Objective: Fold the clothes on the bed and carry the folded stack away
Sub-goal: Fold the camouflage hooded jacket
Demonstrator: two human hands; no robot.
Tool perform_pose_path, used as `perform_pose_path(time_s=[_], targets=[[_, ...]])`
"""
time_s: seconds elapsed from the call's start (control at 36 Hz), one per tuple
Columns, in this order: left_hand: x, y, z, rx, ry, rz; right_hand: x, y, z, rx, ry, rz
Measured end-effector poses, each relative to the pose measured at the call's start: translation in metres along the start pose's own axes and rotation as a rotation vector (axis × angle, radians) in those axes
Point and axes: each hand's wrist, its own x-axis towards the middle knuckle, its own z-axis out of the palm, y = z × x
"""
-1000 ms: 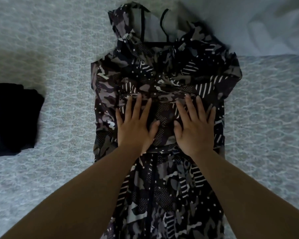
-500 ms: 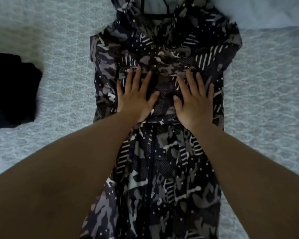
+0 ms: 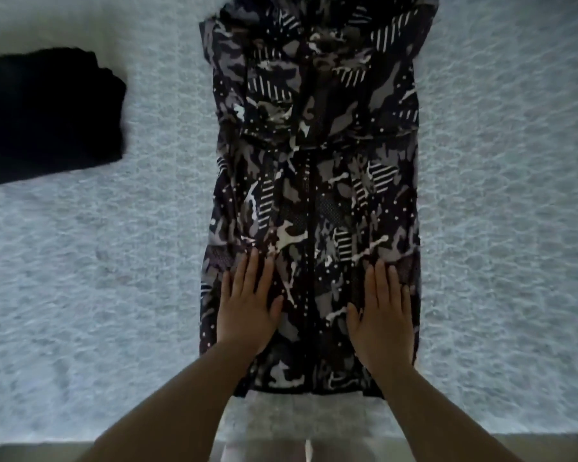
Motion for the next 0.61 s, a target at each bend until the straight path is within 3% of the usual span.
perform_pose_path(time_s=[0.25,0.47,0.53,0.61], targets=[[-0.044,-0.006,0.013,-0.058,-0.046,-0.189,-0.027,0.003,0.007,-0.044,-0.087,-0.005],[-0.069,-0.036,0.004,-0.458,0.062,-0.664,-0.062,0.000,0.010,0.069,-0.057,-0.028],[-0.075,-0.036,0.003,-0.402,0.090,-0.649,-0.069,0.003,0.014,0.094,-0.054,-0.035],[-0.080,-0.020,0.006,-0.243,0.121,-0.438,-0.078,0.004,0.017,0.153,-0.056,-0.034]])
